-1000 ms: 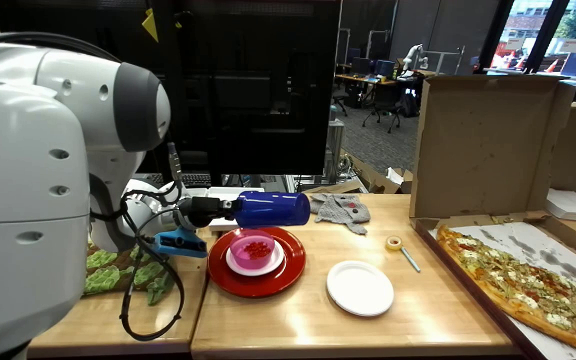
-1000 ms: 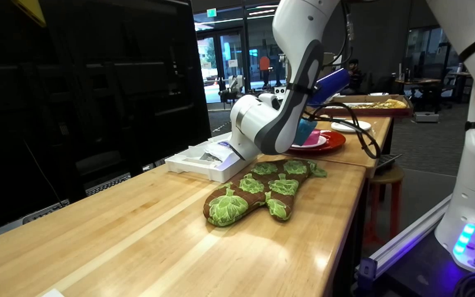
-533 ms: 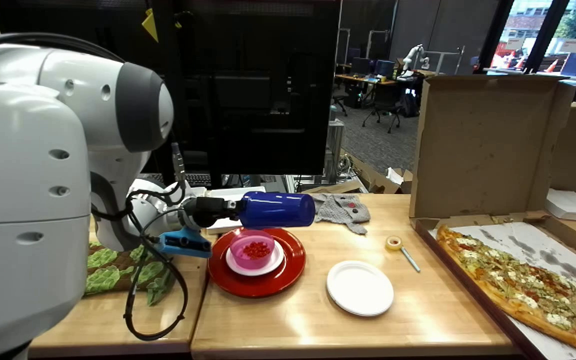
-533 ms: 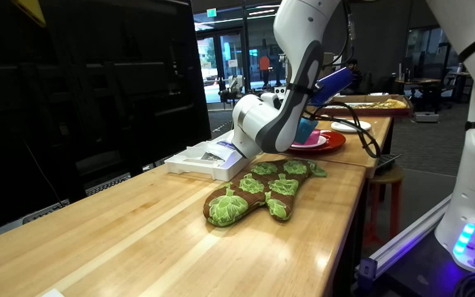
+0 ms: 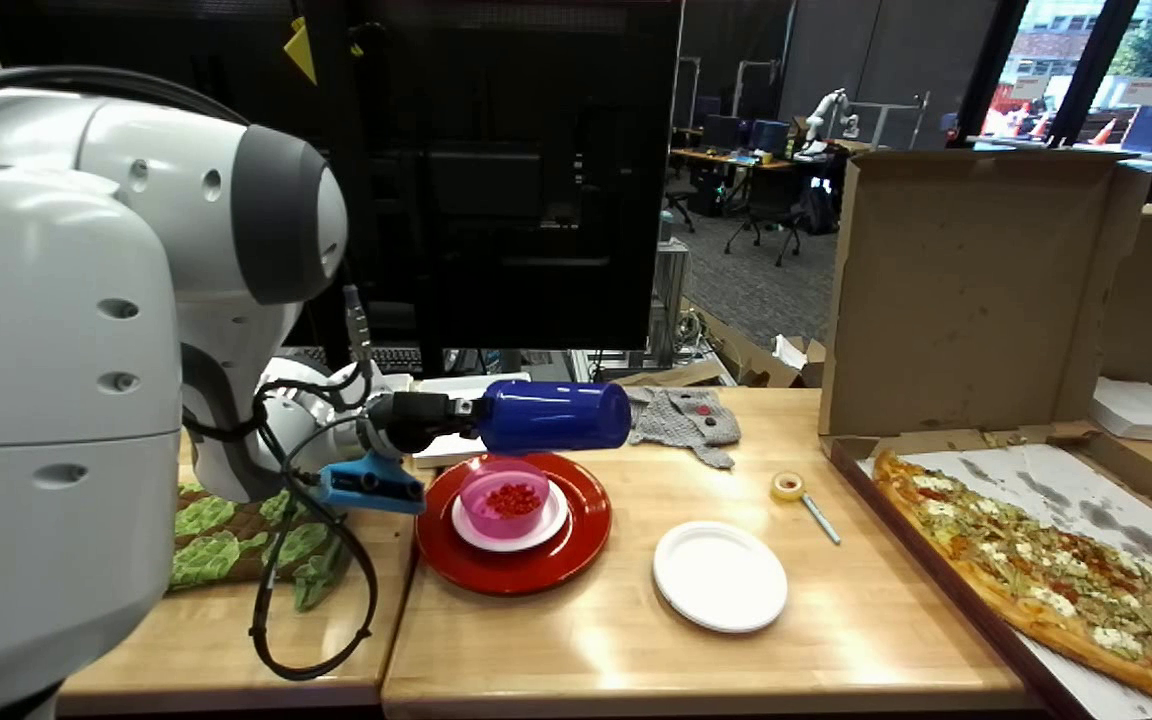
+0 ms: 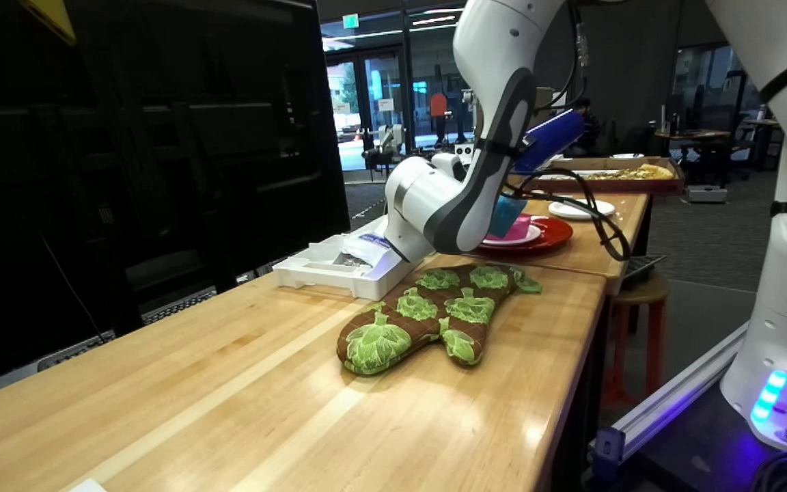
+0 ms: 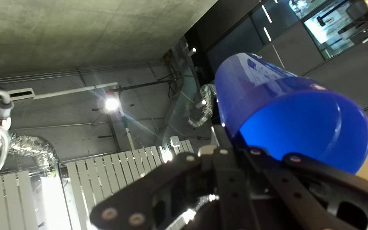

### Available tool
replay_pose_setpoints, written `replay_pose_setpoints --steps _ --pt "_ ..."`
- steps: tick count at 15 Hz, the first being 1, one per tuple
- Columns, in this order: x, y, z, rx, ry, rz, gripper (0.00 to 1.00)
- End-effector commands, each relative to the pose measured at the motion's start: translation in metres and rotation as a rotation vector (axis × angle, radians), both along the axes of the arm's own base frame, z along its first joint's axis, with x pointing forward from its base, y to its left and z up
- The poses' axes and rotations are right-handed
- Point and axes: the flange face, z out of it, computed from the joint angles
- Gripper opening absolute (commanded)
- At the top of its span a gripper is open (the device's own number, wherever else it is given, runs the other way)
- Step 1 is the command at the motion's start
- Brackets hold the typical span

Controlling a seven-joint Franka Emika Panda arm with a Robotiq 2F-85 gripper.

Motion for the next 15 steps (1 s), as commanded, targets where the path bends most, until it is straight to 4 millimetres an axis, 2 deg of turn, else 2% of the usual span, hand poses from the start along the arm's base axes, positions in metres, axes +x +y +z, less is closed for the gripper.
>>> replay_pose_setpoints --steps 1,15 --pt "0.002 0.001 0.001 -0.044 -0.003 0.011 0.01" --pt "0.003 0.001 0.017 0.062 -0.001 0.027 0.01"
